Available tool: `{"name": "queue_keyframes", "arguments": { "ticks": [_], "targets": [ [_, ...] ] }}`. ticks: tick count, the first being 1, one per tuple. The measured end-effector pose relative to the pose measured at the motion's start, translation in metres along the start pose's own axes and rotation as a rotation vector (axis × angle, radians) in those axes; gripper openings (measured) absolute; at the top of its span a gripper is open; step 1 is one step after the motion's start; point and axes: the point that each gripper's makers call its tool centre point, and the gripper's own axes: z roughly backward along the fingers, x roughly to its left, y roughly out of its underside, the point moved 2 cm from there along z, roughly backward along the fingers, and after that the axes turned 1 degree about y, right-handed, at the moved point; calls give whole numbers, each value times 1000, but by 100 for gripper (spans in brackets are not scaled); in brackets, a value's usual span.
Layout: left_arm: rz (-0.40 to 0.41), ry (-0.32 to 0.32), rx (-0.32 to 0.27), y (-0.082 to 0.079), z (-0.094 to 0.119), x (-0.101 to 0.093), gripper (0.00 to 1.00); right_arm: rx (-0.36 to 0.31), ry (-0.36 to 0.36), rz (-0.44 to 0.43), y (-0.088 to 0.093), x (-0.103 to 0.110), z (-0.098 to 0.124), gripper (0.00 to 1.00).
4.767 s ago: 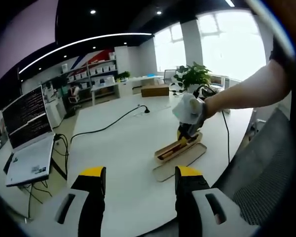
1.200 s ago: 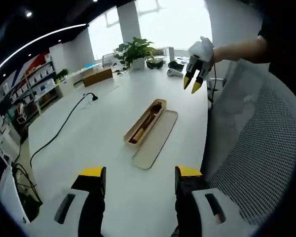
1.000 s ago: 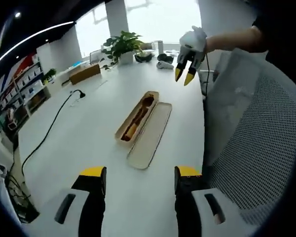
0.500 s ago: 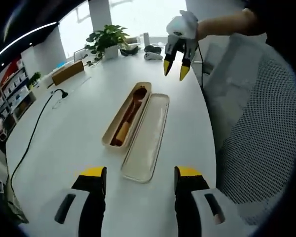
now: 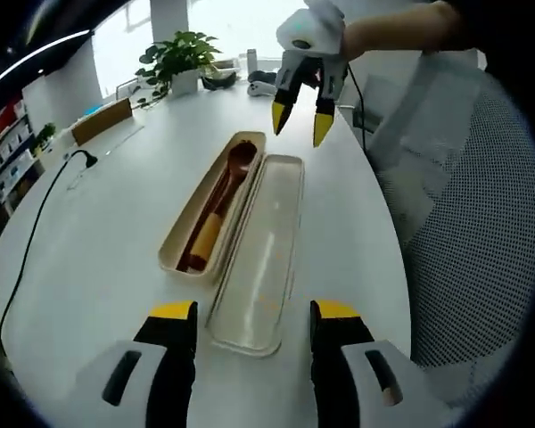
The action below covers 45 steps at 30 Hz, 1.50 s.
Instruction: Arrange the utensils inside the cutlery case until each visible utensil rests in its matching compartment.
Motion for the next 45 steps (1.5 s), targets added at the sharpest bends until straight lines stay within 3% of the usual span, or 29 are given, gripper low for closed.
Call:
{"name": "queue_keyframes", "arguments": {
  "ticks": [8,19,23,29,42,45],
  "targets": [
    [20,8,7,5,-8,0,53,23,-22,25,-4,0,-10,31],
    [35,14,-6,3,-14,3,51,56,-48,101,-8,0,-24,36],
    [18,25,-10,3,-14,3,42,55,-56,125,-12,2,-25,36],
    [-26,35,-12,4,-13,0,40,72,-71,198,-17,5,-27,36],
    [-115,101,-7,1,-11,-17,37,64,-79,239,-21,11,-27,38],
    [-79,96,5,1,-12,-18,38,64,-99,230,-21,14,-30,39]
  ]
}}
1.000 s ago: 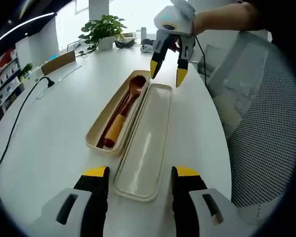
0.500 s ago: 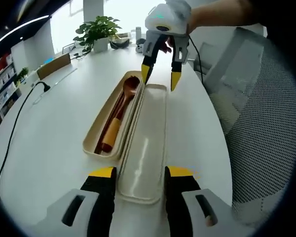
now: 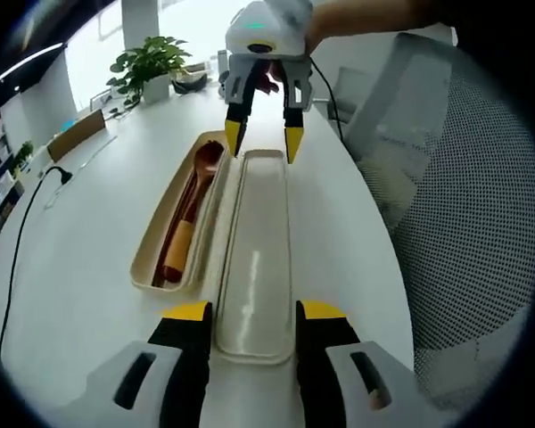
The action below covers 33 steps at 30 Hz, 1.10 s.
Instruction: Arrange the utensils inside the cutlery case until each visible utensil rests in its matching compartment.
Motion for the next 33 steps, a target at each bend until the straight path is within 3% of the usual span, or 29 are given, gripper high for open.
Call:
{"name": "queue_keyframes", "arguments": {
  "ticks": [6,18,27,33],
  "targets": [
    [-10,2,-14,-3,0,-1,38,30,-10,39,3,4,-8,40],
    [-11,-10,-41,-4,0,-6,38,-9,-20,10,5,12,-6,35],
    [-18,-25,-33,-3,0,-10,39,35,-25,21,5,15,-6,34],
    [-97,-44,-11,-6,8,-16,34,48,-37,19,5,15,-6,34]
  ]
}}
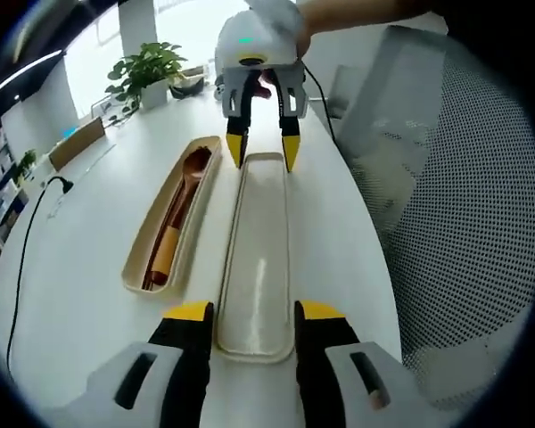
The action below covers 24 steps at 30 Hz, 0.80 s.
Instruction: Arrange the utensils inside the cutlery case until each visible utensil rests in its matching compartment.
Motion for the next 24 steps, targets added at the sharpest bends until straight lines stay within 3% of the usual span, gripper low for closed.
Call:
{"name": "queue_keyframes", "arguments": {
  "ticks": [3,10,14,16,19,22,24],
  "targets": [
    [28,17,-3,-1,1,-5,31,0,-5,-11,0,0,0,34],
    [-54,-4,38,3,-3,-8,32,9,-28,-25,0,3,1,33],
    [-85,-8,31,-1,-2,-7,36,20,-113,-61,2,11,4,34],
    [-12,15,-9,-6,-4,-11,38,18,-150,-101,3,14,5,34],
    [-57,4,-1,-6,-3,-10,38,24,-193,-138,4,18,8,34],
    [-61,1,0,-6,-3,-10,39,38,-215,-120,6,21,8,34],
    [-72,7,9,-5,-3,-11,39,60,-269,-179,7,28,11,34]
  ]
}}
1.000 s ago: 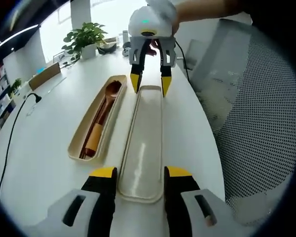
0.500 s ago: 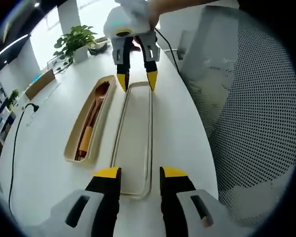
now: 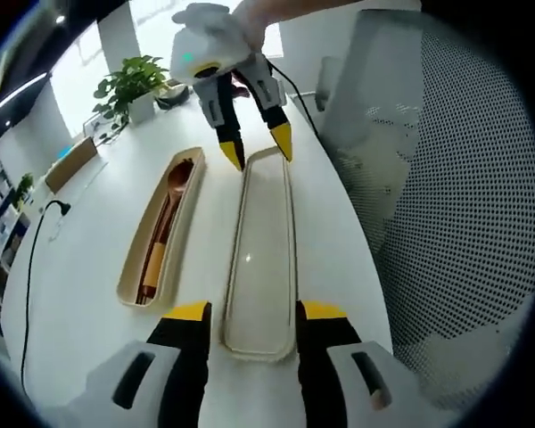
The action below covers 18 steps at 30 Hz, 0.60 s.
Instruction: Arrange the utensils inside the cutlery case until each visible utensil rests in its matching compartment.
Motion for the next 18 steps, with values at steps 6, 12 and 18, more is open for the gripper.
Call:
{"name": "queue_keyframes", "arguments": {
  "ticks": [6,12,18],
  "targets": [
    [-57,15,22,1,-2,-4,38,-12,-92,-114,2,6,1,34],
    [-107,45,20,-2,-4,-7,27,-15,-124,-164,3,9,1,34],
    [-174,13,36,-2,-5,2,26,0,-156,-197,4,11,2,34]
  ]
}}
